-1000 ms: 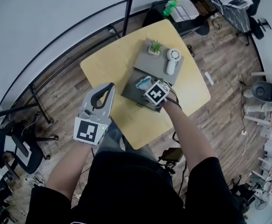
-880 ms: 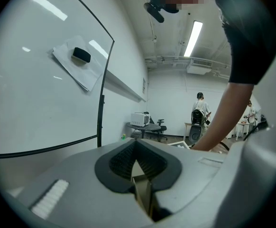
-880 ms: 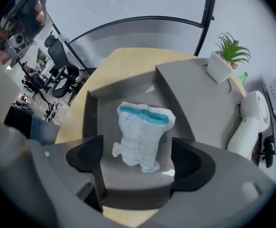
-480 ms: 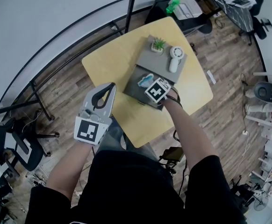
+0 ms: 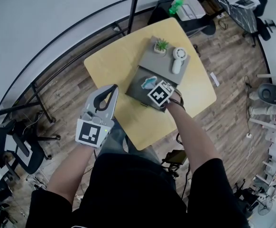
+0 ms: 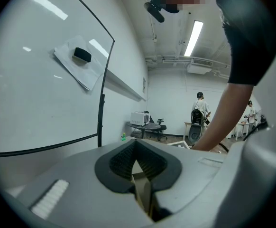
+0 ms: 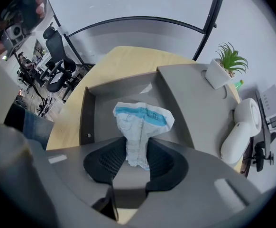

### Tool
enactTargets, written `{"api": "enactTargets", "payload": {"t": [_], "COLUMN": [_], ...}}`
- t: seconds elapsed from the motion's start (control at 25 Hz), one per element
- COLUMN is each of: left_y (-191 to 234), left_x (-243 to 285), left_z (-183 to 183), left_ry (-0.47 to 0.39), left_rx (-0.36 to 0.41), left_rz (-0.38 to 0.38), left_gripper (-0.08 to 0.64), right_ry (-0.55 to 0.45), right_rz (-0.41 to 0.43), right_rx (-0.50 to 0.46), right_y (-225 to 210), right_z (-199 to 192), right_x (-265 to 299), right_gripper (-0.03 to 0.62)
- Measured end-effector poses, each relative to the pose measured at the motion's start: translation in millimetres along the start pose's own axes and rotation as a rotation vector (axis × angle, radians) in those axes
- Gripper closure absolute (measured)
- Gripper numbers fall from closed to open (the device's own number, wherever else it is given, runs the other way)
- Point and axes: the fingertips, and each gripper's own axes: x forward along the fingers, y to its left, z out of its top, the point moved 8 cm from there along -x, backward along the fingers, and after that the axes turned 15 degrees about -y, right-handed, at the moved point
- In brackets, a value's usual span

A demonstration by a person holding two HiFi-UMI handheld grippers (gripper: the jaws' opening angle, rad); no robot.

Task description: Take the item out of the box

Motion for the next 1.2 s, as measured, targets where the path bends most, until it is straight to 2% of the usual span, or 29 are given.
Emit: {"api": "enactTargets", "payload": {"t": [0.28,0.6,0.84,1.2], "left_y": [-5.9,-18.1,-31.7,-49.8], "left_x": [5.9,20.0,33.7,48.8], "left_z": [7.0,23.5,39.6,63.2], "left_ry": [-0.021,-0.058,-0.093,-0.14], "left_rx": [0.014,0.023,0.027,0.032], "left_rz": [-0.011,-0.04,-0.071,-0.115], "left_gripper": [0.56,0.56,0.56,0.56], "right_ry": [-0.057,-0.177,-0.291,-0.48], "right_rz": [-0.033,-0.086,-0.142,-0.247], "right_rx": [-0.015,-0.047,-0.095,-0.137], "right_y": [-4.8,-6.0,-3.1,25.1], "right_z": [8.3,33.8,58.1,77.3], "right_x": [-29.0,-89.6,-149.7,-240.4], "right_gripper": [0.457,0.457,0.457,0.457]}}
